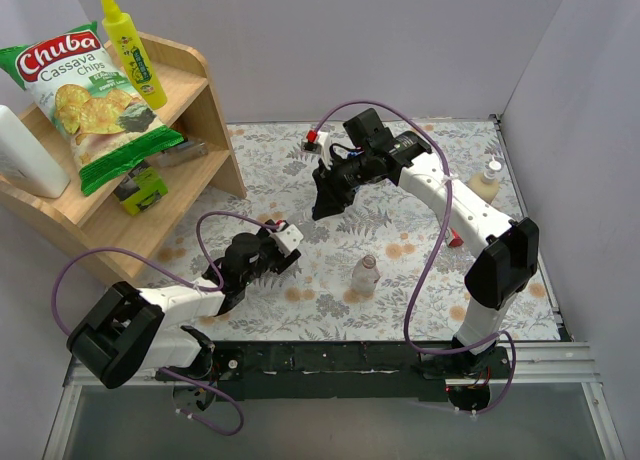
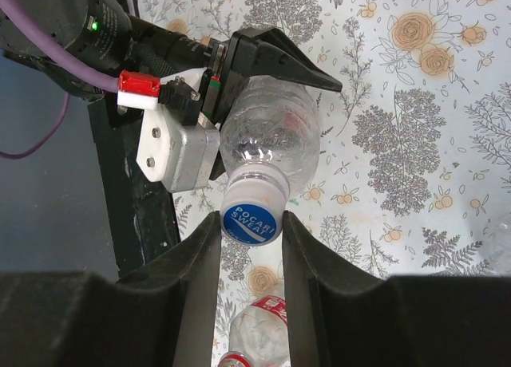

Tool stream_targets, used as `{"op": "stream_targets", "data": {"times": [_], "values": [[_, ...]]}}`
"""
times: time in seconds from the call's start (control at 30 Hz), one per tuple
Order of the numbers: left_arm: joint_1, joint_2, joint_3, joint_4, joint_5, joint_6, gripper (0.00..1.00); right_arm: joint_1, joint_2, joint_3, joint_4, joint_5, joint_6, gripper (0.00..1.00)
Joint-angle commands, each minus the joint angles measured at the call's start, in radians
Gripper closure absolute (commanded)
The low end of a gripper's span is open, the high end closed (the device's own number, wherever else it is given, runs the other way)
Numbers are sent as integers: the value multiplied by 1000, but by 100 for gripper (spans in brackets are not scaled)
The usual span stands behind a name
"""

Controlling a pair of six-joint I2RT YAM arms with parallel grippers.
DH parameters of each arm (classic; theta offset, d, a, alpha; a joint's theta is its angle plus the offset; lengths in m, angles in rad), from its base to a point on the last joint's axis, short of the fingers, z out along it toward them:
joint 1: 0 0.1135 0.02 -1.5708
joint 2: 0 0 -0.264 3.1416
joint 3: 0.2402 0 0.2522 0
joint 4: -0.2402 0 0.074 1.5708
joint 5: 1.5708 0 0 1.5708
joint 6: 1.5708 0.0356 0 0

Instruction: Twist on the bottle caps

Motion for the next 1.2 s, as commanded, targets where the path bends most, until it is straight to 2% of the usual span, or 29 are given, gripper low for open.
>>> {"op": "stream_targets", "data": {"times": [0.0,0.03,0.2,0.33,0.5,0.6,0.63,0.7,0.83,0.93,1.07,1.17], "values": [[-5,-54,142,248,6,-120,100,41,39,-49,-117,17,56,94],[-5,-51,143,242,3,-121,100,41,41,-45,-118,24,57,90],[-7,-45,105,221,14,-100,100,40,35,-20,-124,58,54,83],[-5,-40,79,185,18,-117,100,40,29,9,-123,69,47,73],[-5,-36,56,143,34,-144,100,37,32,73,-137,95,39,65],[-5,-31,45,123,47,-152,100,37,27,100,-143,93,33,55],[-5,-30,44,118,47,-155,100,35,26,104,-146,92,31,34],[-5,-27,42,110,57,-163,100,35,20,109,-147,87,28,30],[-5,-17,41,96,83,-177,100,35,12,136,-154,70,16,11],[-4,-14,33,95,130,-201,100,32,12,176,-189,72,-30,9],[13,-27,39,28,296,-256,100,11,-2,187,-274,150,-185,8],[16,-31,57,-31,453,-299,100,-41,-40,121,-281,144,-287,8]]}}
